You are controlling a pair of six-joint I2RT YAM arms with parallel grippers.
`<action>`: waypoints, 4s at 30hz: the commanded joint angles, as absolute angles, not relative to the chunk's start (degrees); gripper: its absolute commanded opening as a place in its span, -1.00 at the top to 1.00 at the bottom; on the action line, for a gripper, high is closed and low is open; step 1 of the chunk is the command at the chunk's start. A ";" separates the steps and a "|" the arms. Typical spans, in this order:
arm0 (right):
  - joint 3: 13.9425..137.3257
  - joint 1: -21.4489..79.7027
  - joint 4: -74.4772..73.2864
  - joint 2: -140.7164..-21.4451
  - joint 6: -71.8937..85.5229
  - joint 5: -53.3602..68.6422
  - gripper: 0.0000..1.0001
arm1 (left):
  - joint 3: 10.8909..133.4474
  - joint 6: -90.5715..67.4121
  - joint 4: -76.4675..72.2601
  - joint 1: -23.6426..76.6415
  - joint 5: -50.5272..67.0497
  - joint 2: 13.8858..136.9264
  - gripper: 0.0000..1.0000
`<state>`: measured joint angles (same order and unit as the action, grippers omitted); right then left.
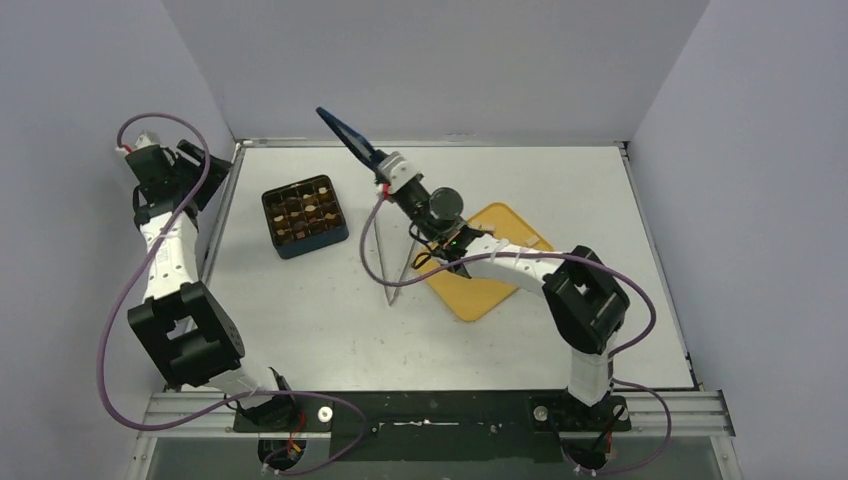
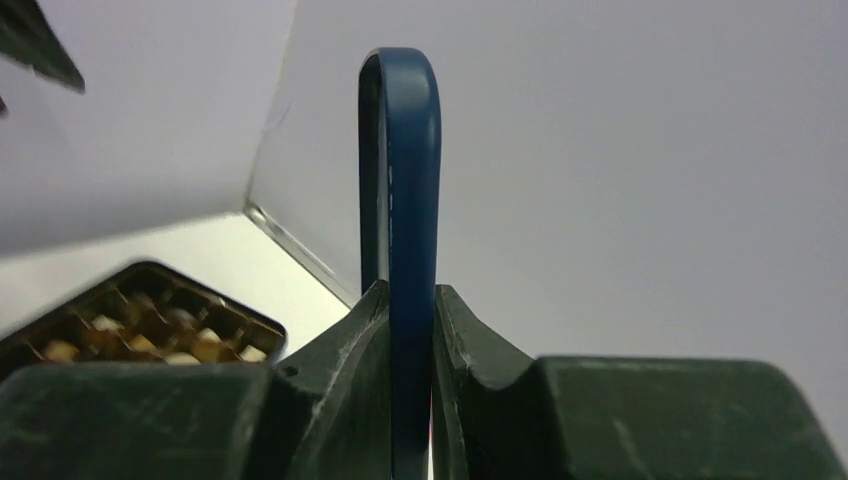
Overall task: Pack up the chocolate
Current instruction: Adjust the box lid on the packing box, then close the box lid on the packing box.
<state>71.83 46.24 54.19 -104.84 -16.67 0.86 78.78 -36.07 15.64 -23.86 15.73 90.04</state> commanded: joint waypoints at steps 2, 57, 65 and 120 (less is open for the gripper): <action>80.19 53.78 50.20 -112.68 -53.70 -1.36 0.94 | 69.53 -42.21 9.44 -25.88 22.44 88.76 -0.34; 106.63 65.22 16.04 -137.17 -74.58 -2.29 -0.67 | 64.27 -39.64 3.77 -26.99 31.44 101.48 -0.24; 105.65 65.55 14.86 -134.87 -70.64 -1.26 -0.67 | 64.83 -37.60 6.08 -26.58 30.29 100.63 -0.24; 102.68 62.78 18.71 -135.11 -66.99 4.66 0.24 | 63.11 -42.95 -7.74 -22.45 33.40 105.18 -0.16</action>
<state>101.75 63.02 15.03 -139.06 -68.20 3.33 61.14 -42.74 -4.10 -23.22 32.62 104.31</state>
